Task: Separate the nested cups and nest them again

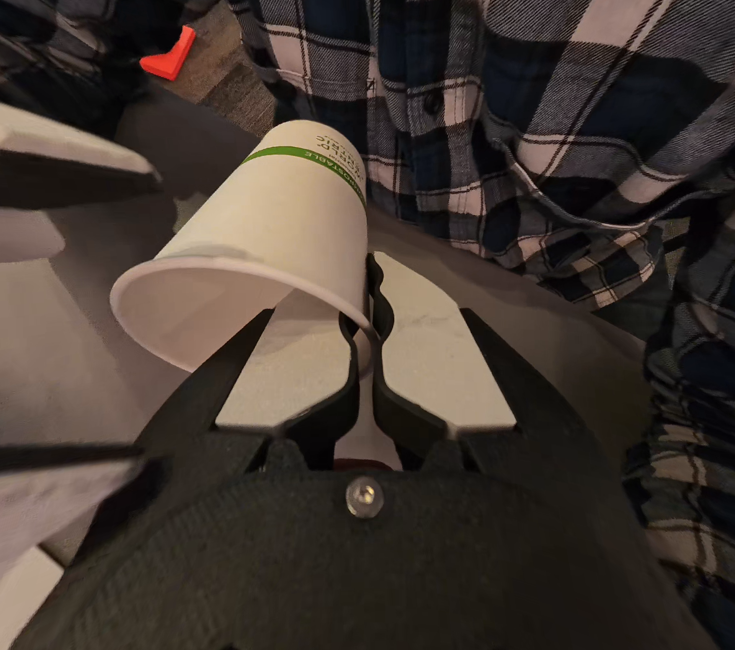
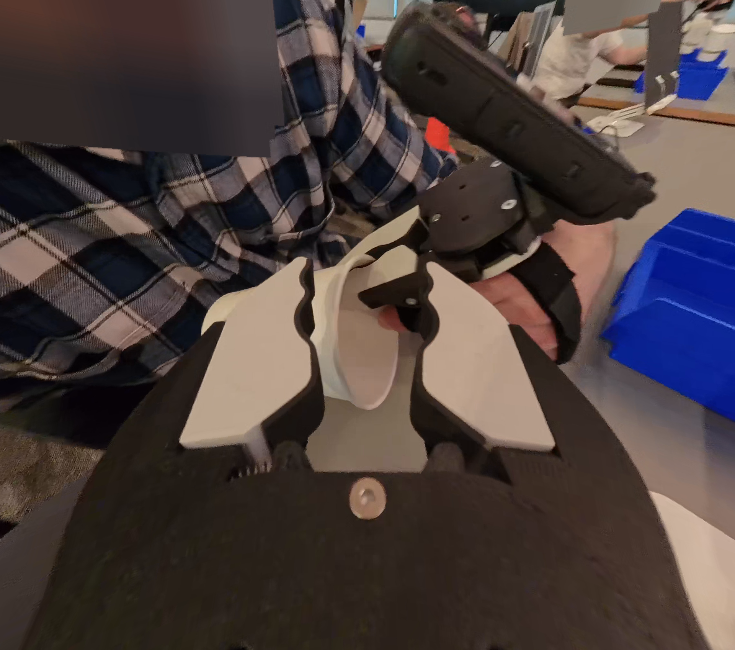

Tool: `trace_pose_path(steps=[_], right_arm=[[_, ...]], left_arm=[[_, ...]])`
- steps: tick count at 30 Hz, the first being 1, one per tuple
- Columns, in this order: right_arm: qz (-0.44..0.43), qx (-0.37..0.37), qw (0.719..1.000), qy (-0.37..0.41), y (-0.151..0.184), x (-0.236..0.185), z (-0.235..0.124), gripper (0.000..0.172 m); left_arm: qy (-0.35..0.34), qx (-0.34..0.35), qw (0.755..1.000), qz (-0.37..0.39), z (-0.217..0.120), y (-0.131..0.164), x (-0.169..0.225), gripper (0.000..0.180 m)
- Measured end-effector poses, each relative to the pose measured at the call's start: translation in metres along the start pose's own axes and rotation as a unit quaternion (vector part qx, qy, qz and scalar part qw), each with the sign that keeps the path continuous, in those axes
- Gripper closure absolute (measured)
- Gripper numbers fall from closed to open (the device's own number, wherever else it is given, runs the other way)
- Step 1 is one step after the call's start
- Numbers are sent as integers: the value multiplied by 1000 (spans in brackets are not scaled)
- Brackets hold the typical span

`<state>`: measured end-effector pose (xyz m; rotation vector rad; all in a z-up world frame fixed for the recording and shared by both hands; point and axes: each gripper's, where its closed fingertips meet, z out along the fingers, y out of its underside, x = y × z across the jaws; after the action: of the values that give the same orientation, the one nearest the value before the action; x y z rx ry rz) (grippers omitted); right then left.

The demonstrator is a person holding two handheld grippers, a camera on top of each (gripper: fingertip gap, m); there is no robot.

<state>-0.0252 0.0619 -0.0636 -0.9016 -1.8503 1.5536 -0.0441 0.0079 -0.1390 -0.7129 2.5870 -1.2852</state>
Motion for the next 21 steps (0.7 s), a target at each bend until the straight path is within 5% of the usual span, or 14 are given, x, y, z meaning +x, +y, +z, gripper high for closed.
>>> trace_pose_path(steps=[1,9,21], right_arm=[[-1,-14,1000,-9,3,-3,1,122],[12,-56,995,-78,22,-22,9,128],[11,-80,981,-176,36,-48,18,152]], left_arm=[[-4,-1,1000,0,-1,1,-1,180],[-34,13,999,9,-15,-4,-5,180],[17,2,1000,6,4,-1,3,178]])
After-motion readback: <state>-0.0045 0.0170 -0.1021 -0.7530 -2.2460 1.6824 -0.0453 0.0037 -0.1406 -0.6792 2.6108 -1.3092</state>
